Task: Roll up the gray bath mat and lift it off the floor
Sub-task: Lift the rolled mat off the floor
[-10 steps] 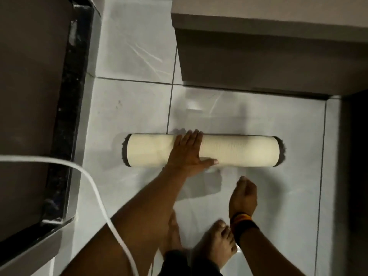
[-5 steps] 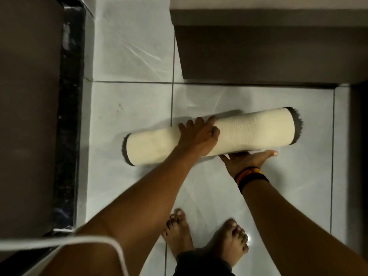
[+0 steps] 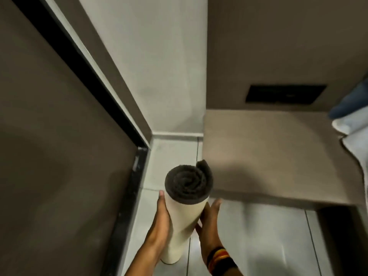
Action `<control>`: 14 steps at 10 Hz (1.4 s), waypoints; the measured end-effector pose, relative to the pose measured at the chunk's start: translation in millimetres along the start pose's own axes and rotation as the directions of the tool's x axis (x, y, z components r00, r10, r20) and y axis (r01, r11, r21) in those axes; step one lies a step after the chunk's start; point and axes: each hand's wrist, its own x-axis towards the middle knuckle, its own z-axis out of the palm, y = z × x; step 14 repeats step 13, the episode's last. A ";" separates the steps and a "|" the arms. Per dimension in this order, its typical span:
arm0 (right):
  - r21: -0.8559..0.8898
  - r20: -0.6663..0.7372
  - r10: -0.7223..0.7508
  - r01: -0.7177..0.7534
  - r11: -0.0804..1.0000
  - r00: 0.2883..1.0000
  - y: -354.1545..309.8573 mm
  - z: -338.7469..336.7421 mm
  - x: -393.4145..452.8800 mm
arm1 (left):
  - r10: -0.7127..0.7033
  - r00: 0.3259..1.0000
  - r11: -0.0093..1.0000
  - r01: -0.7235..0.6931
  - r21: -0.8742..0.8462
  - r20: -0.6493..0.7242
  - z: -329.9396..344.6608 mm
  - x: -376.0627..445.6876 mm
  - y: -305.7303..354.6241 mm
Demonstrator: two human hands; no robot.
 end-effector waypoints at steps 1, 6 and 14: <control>-0.035 0.042 -0.064 0.066 0.997 0.997 -55.5 41.9 9.1 | 0.074 0.997 0.994 -0.076 -0.079 -0.030 -12.9 -8.3 58.4; -0.145 -0.082 -0.050 0.038 0.989 0.995 -133.4 92.4 256.6 | 0.084 0.989 0.993 -0.094 -0.076 -0.126 7.5 233.6 184.4; -0.338 -0.295 -0.103 -0.002 0.941 0.950 -127.2 68.6 282.5 | 0.405 0.913 0.881 -0.403 0.245 0.048 19.3 281.8 182.7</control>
